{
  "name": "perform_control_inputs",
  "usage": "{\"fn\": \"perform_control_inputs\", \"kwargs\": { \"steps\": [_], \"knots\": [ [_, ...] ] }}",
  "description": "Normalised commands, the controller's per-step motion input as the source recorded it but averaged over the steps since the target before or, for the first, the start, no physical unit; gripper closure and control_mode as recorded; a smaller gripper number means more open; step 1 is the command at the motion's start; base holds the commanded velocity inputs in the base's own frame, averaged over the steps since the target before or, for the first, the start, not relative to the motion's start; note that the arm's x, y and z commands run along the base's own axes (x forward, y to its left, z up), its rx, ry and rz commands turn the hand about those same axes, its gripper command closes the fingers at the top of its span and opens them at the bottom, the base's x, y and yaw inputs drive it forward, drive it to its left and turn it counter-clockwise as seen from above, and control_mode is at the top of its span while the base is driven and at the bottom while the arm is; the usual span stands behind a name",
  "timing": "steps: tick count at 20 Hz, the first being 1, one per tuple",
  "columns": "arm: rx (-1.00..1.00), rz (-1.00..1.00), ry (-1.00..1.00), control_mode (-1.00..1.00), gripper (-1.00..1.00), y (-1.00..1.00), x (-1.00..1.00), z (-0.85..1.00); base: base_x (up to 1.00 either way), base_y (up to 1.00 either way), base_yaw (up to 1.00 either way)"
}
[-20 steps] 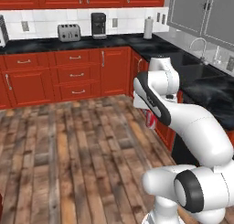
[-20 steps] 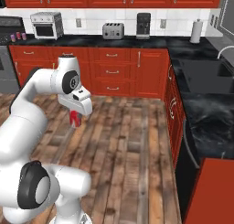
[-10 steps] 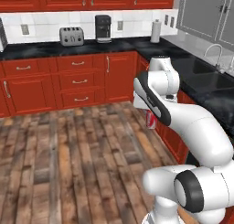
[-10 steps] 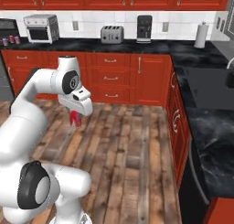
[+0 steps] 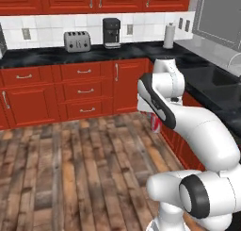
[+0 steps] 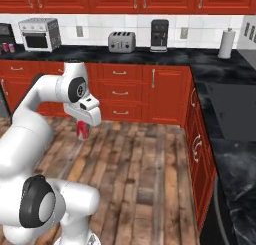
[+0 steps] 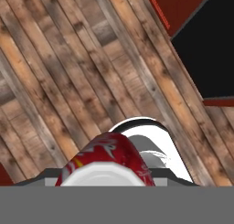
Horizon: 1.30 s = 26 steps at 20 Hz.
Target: Four empty soda cans are scattered around the kitchen. Gather all the cans and cluster them next to the stove for recycling.
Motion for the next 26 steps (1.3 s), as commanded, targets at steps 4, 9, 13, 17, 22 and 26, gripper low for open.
{"fn": "perform_control_inputs", "kwargs": {
  "steps": [4,9,13,17,22,26],
  "knots": [
    [0.00,0.00,0.00,1.00,1.00,0.00,0.00,0.00,0.51,0.37,0.00],
    [0.00,0.00,0.00,1.00,1.00,0.00,0.00,0.00,0.62,0.35,0.00],
    [0.00,0.00,0.00,1.00,1.00,0.00,0.00,0.00,0.68,0.30,0.00],
    [0.00,0.00,0.00,1.00,1.00,0.00,0.00,0.00,0.70,0.24,0.00],
    [0.00,0.00,0.00,1.00,1.00,0.00,0.00,0.00,0.66,0.25,0.00],
    [0.00,0.00,0.00,1.00,1.00,0.00,0.00,0.00,0.60,0.34,0.00]
  ]
}}
